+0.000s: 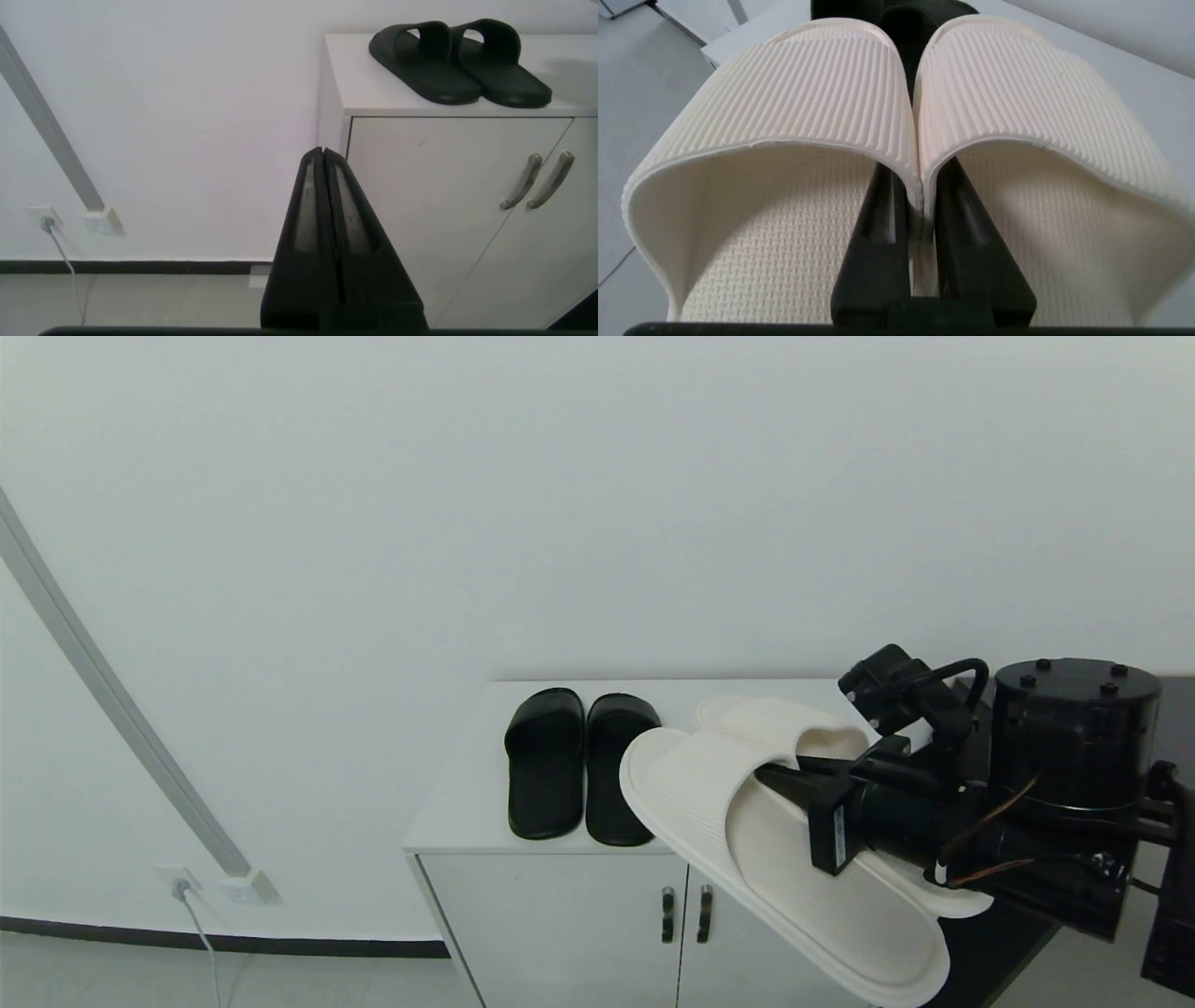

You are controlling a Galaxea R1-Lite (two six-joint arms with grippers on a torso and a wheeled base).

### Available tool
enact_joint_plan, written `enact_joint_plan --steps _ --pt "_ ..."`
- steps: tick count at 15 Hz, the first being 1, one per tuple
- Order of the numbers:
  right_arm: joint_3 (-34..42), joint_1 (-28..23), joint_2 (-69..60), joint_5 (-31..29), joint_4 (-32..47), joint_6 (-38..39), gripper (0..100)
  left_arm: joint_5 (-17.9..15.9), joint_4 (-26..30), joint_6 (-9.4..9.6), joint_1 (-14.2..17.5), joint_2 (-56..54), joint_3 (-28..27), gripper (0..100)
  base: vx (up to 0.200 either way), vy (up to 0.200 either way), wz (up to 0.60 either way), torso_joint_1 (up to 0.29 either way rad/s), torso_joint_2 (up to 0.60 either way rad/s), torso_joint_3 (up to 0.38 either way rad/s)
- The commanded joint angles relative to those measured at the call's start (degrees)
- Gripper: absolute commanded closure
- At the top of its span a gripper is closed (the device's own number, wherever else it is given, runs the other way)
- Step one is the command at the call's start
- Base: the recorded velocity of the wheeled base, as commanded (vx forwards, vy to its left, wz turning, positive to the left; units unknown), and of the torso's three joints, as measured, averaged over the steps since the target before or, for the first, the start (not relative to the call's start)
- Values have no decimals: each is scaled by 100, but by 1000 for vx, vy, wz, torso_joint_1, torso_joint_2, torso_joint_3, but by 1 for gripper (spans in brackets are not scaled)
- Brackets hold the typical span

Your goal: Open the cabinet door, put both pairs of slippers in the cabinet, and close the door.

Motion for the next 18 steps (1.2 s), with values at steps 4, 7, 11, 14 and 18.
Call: enact_joint_plan --steps 4,7,11,14,18 --pt "8 18 21 -15 8 -2 100 3 4 0 0 7 -1 100 -200 0 0 8 5 2" --pt "52 27 -23 3 0 -2 100 3 4 0 0 7 -1 100 -200 0 0 -9 2 5" --pt "105 27 -23 12 8 -2 100 3 4 0 0 7 -1 100 -100 0 0 0 0 0" --pt "219 27 -32 187 -9 -2 100 3 -5 0 0 7 -1 100 0 0 0 0 0 0" --pt "298 27 -58 302 0 -19 100 3 4 -9 0 7 -1 100 0 0 0 0 0 0"
